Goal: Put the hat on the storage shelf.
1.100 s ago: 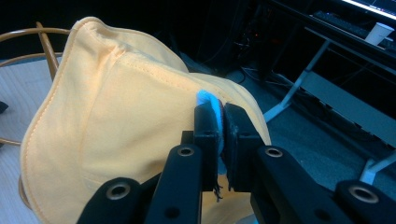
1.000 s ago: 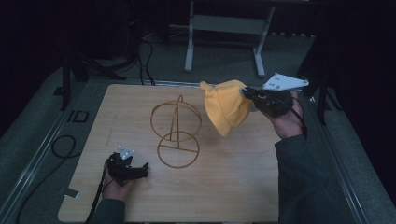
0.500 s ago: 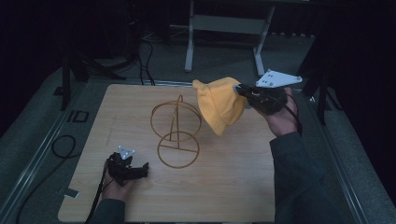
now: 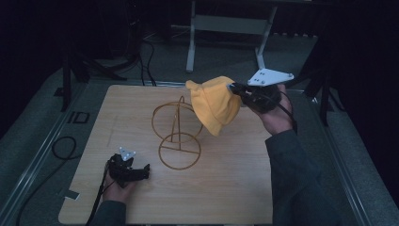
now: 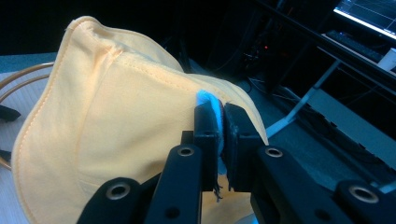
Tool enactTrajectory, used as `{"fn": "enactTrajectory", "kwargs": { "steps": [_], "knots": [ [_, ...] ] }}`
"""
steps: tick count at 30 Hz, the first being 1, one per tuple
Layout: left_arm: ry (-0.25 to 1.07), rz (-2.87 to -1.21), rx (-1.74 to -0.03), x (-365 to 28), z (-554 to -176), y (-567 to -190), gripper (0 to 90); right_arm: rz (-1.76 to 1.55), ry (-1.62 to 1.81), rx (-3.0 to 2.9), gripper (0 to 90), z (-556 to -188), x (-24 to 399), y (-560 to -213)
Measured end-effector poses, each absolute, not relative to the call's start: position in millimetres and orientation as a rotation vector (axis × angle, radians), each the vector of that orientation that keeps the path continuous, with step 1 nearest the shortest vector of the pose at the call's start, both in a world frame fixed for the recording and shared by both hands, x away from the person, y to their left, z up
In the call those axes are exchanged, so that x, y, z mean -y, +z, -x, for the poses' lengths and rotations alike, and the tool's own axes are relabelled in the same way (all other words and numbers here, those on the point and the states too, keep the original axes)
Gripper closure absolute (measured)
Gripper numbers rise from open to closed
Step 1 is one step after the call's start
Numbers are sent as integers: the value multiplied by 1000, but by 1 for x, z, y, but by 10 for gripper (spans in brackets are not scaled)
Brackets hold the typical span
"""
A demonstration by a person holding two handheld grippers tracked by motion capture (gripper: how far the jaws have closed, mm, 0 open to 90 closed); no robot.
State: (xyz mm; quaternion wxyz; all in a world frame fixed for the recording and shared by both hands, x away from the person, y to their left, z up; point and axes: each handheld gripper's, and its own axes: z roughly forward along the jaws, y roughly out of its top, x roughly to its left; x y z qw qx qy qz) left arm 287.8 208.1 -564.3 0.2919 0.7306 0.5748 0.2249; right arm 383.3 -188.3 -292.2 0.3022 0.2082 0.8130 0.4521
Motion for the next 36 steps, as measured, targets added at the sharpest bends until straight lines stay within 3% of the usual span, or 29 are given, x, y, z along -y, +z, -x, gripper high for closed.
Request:
{"fn": "enactTrajectory", "kwargs": {
  "steps": [36],
  "knots": [
    [600,-1954,-1531,-208,-288,-564,8,-414,1249,-2188,846,-377,135,-276]
  ]
}}
